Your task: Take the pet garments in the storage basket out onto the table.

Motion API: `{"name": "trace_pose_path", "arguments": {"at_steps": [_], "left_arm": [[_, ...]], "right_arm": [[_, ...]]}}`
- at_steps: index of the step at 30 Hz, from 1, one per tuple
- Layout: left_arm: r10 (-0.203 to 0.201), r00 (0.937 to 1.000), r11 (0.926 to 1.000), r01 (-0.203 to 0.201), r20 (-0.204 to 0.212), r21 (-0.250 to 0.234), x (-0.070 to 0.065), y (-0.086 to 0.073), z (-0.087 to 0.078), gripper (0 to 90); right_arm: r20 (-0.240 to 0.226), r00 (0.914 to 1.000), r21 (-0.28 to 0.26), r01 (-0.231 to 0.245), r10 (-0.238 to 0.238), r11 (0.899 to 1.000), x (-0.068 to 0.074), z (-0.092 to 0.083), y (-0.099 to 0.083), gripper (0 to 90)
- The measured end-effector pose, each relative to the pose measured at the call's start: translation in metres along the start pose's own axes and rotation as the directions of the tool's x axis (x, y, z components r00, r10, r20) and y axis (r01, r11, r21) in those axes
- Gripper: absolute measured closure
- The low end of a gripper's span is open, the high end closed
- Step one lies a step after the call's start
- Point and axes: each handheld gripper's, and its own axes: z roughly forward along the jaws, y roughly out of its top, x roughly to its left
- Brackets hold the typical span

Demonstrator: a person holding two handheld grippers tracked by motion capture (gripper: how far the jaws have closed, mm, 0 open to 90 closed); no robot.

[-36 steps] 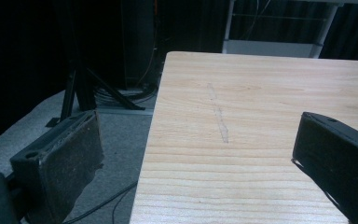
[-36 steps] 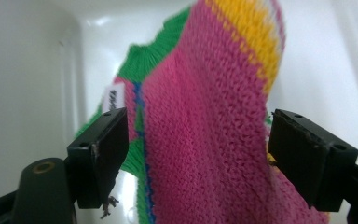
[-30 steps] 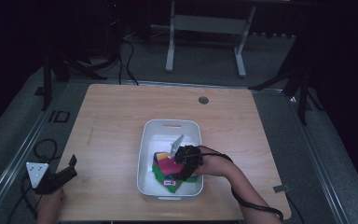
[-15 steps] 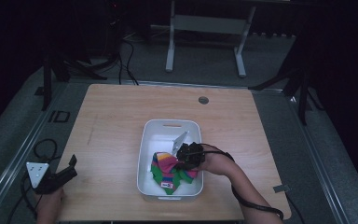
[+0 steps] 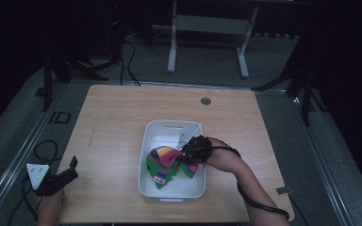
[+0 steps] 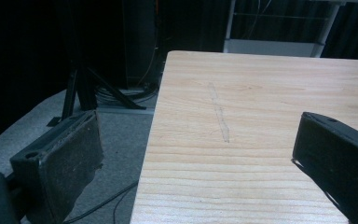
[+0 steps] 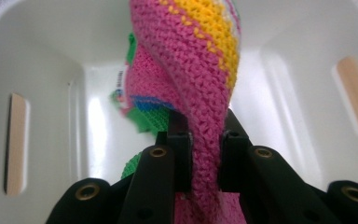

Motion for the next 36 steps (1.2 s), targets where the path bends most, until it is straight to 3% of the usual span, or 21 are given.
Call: {"name": "trace_pose_path", "arguments": {"at_steps": [4, 5, 13, 22, 25, 29, 36], "left_arm": [[0.002, 1.0, 1.0, -0.002, 0.0, 0.001, 0.0, 0.0, 0.0, 2.2], [0.004, 1.0, 1.0, -0.004, 0.0, 0.002, 0.0, 0.0, 0.0, 2.2], [0.001, 1.0, 1.0, -0.001, -0.001, -0.001, 0.0, 0.0, 0.0, 2.2], [0.002, 1.0, 1.0, -0.002, -0.002, -0.001, 0.0, 0.0, 0.0, 2.2], [0.003, 1.0, 1.0, -0.003, -0.001, -0.001, 0.0, 0.0, 0.0, 2.2], [0.003, 1.0, 1.0, -0.003, -0.001, 0.0, 0.0, 0.0, 0.0, 2.2], [0.006, 1.0, 1.0, -0.006, -0.004, 0.0, -0.001, 0.0, 0.0, 2.2]], "right_arm": [[0.023, 0.9997, -0.029, 0.007, -0.006, 1.0, -0.001, -0.012, 0.003, 79.2], [0.047, 0.9989, -0.065, 0.011, -0.008, 0.998, -0.004, -0.026, 0.007, 79.3], [0.098, 0.9951, -0.134, 0.003, 0.01, 0.991, -0.009, -0.062, 0.012, 79.2], [0.175, 0.9829, -0.199, -0.021, 0.057, 0.98, -0.017, -0.094, 0.002, 79.2], [0.205, 0.9747, -0.241, -0.038, 0.089, 0.97, -0.02, -0.111, -0.007, 79.2], [0.231, 0.9658, -0.263, -0.055, 0.118, 0.963, -0.023, -0.128, -0.018, 79.1], [0.284, 0.9425, -0.291, -0.091, 0.176, 0.952, -0.026, -0.154, -0.046, 79.1]]}}
